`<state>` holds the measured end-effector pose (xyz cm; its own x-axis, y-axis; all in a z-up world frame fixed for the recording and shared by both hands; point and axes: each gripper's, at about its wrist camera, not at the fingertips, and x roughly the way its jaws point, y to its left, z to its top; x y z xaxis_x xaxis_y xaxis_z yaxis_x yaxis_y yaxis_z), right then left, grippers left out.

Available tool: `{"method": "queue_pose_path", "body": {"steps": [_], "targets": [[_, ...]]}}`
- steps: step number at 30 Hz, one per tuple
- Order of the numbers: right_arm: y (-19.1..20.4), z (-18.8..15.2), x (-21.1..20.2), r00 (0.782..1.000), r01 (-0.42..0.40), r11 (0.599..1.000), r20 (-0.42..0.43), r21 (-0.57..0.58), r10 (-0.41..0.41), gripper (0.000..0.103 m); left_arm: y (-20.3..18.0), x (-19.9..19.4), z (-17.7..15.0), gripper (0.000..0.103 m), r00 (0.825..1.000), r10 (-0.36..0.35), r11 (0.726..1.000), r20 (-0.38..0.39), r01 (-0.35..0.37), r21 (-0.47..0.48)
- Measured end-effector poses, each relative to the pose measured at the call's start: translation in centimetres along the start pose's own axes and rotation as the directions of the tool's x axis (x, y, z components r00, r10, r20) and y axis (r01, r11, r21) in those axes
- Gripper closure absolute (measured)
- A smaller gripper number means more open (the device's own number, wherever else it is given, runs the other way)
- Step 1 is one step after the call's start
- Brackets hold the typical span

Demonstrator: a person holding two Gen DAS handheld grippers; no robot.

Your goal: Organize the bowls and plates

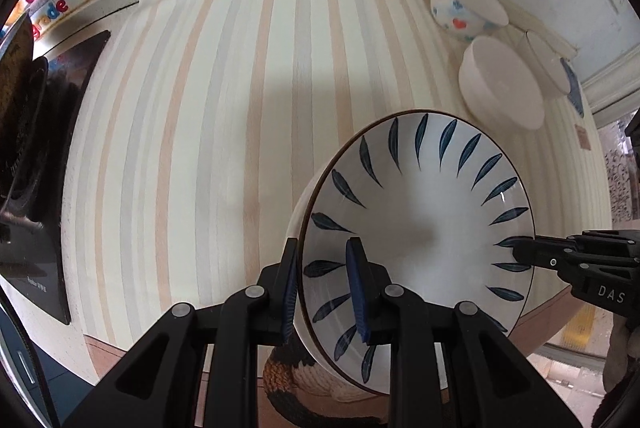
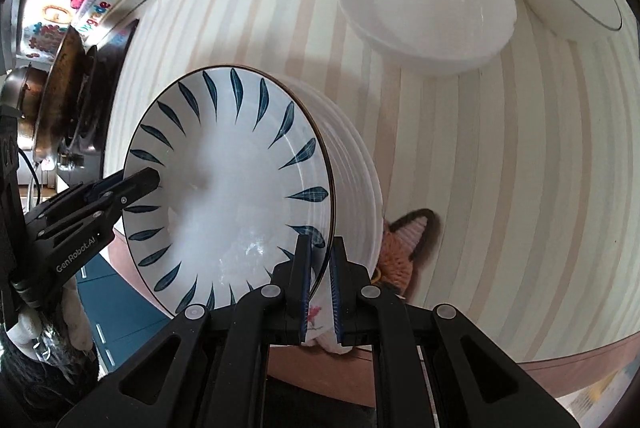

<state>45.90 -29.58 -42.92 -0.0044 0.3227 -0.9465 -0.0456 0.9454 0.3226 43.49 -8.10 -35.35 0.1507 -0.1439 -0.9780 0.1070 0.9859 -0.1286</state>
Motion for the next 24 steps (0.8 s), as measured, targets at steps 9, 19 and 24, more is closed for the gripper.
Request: {"method": "queue_pose_path", "body": {"steps": [9, 19, 24], "targets": [[-0.6, 0.0, 1.2, 1.0, -0.007, 1.0, -0.017, -0.006, 0.007, 0.093, -0.3, 1.8, -0.9, 0.082, 0.999, 0.031, 1.0, -0.015, -0.031, -0.007], [-0.3, 0.3, 1.4, 1.0, -0.009, 1.0, -0.024, -0.016, 0.008, 0.093, -0.4, 1.8, -1.0, 0.082, 0.999, 0.04, 0.999, -0.002, -0.04, -0.02], [-0.4, 0.4, 1.3, 0.999, -0.019, 1.0, -0.029, 0.007, 0.019, 0.09, -0.2, 1.9, -1.3, 0.082, 1.0, 0.025, 0.999, -0.009, -0.025, -0.036]]}}
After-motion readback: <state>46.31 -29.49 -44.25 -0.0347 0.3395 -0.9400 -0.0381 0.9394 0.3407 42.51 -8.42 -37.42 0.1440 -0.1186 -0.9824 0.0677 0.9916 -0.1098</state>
